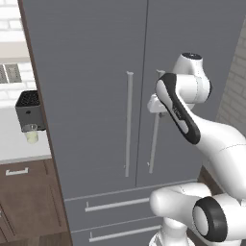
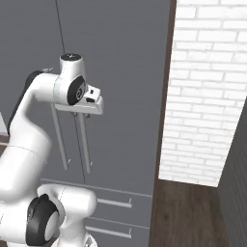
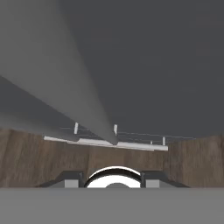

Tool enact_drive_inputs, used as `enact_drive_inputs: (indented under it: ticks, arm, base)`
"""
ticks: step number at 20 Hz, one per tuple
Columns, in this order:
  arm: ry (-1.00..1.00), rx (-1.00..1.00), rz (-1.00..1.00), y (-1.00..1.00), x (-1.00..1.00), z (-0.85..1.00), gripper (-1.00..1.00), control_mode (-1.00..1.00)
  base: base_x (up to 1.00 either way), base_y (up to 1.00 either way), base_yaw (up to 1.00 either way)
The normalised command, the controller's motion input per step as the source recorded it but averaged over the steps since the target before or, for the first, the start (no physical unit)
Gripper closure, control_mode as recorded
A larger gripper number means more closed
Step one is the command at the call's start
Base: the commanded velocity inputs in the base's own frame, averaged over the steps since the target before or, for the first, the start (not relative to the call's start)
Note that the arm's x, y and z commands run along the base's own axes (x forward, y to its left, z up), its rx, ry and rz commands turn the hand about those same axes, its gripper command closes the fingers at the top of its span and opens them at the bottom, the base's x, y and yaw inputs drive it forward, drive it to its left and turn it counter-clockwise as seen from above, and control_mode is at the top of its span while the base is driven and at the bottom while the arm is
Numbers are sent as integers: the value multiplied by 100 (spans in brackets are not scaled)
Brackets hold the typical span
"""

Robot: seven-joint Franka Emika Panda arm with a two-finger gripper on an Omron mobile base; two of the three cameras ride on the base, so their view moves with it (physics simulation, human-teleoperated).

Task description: Grab a lemon wedge from the fridge and one ice cube from the ice bowl, and put them in the glass of lemonade.

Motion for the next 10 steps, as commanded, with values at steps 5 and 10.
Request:
enact_drive_inputs:
  ticks: [5,10]
  arm:
    - [1,0,0,-4,-6,-5,-100,-100]
    - [15,1,-12,-49,-28,-27,-100,-100]
  base:
    - [0,0,0]
    - [0,0,0]
